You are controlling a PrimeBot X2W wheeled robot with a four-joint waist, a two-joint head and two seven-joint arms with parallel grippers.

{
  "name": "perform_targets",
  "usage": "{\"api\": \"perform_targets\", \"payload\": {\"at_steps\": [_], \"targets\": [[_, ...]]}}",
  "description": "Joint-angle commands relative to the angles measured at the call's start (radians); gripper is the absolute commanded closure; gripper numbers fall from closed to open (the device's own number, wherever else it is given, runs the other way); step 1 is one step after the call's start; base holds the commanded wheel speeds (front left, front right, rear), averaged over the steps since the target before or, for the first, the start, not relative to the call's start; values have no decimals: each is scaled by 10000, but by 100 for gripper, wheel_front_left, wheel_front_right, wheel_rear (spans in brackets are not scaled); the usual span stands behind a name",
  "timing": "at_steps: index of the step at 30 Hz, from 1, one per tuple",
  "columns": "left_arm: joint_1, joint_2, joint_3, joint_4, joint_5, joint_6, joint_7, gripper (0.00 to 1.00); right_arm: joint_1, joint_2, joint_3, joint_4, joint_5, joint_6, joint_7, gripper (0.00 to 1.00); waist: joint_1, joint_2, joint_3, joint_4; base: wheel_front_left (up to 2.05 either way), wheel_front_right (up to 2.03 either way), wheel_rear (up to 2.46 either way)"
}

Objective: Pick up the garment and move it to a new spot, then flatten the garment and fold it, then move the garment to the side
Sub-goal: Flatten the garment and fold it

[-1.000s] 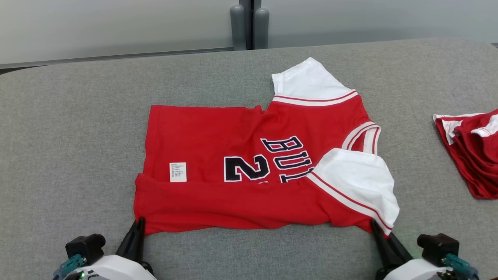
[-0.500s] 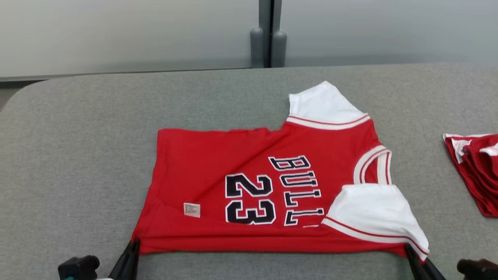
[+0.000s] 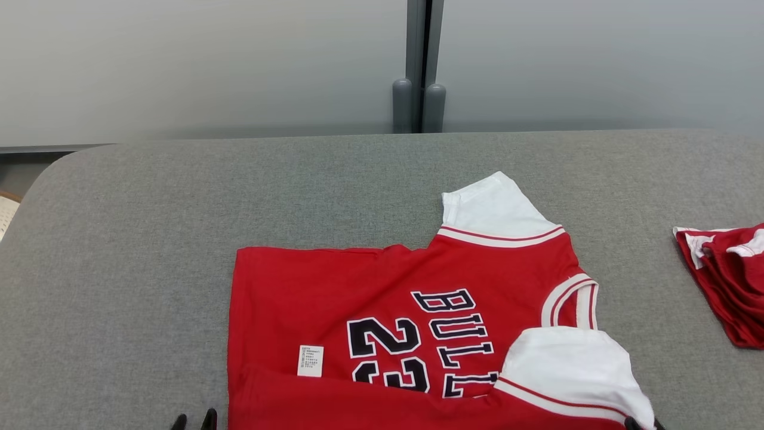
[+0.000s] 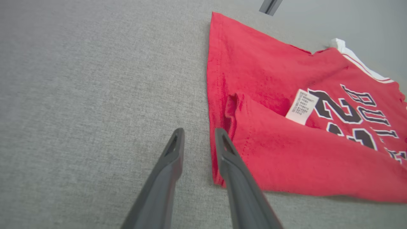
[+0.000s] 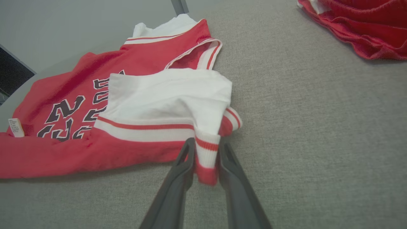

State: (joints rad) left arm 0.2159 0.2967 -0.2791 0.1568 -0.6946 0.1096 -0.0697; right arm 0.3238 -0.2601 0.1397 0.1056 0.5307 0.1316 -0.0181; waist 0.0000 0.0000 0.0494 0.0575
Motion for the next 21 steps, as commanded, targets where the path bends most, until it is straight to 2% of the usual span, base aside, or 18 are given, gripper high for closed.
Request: {"api": "perform_targets", "payload": {"at_steps": [1, 9, 16, 21], "targets": [[-232, 38, 89, -2, 103, 96, -202, 0, -200, -33, -89, -104, -121, -16, -110, 0, 0, 0, -14, -32, 0, 0, 0], [-840, 62, 383, -569, 1143, 508, -1659, 0, -1000, 81, -855, -1193, -1699, -12, -985, 0, 0, 0, -167, -280, 0, 0, 0], [-1120, 269, 470, -1566, 1741, 801, -1725, 0, -1357, 365, -1011, -2588, -2432, -12, -563, 0, 0, 0, -345, -435, 0, 0, 0], [-768, 265, 381, -1938, 1688, 978, -1393, 0, -1188, 596, -974, -2850, -2427, -12, -178, 0, 0, 0, -367, -493, 0, 0, 0]]}}
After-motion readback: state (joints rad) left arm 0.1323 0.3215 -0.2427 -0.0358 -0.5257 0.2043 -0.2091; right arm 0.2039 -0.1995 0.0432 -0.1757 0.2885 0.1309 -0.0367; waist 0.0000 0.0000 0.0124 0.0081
